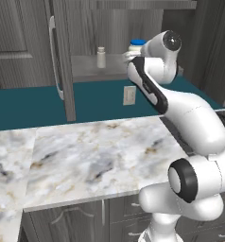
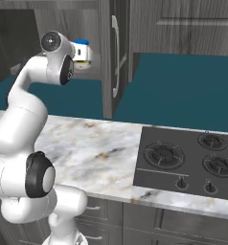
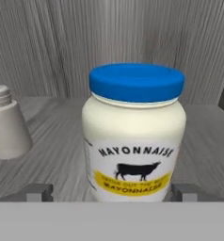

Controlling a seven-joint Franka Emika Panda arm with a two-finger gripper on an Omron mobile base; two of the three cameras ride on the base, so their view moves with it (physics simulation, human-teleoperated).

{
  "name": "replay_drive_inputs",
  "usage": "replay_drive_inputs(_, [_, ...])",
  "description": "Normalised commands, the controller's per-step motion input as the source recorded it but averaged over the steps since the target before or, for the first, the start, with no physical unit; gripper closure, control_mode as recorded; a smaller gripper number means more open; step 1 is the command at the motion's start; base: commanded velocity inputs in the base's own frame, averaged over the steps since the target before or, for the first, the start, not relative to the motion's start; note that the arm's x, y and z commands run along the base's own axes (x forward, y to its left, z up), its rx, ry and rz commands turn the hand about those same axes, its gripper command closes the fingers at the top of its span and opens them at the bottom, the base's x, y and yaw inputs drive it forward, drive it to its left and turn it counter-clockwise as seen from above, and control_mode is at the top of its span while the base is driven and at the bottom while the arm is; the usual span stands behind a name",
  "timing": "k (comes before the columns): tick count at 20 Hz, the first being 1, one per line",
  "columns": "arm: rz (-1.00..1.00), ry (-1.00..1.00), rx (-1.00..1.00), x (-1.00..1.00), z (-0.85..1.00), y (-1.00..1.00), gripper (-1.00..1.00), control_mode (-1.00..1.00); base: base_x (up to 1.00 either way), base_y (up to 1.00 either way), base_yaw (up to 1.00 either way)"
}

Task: Take 2 condiments from the cabinet and move them on the counter near the stove.Make sure the condiments are lined up with each other, next to each other.

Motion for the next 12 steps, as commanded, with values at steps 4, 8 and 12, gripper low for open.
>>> replay_drive_inputs(4, [-0.07, -0.09, 0.0, 0.13, 0.0, 0.0, -1.0, -1.0, 0.0, 0.0, 0.0])
replay_drive_inputs(8, [-0.08, 0.0, 0.0, 0.2, 0.0, 0.0, -1.0, -1.0, 0.0, 0.0, 0.0])
replay_drive_inputs(12, [-0.06, 0.0, 0.0, 0.15, 0.0, 0.0, -1.0, -1.0, 0.0, 0.0, 0.0])
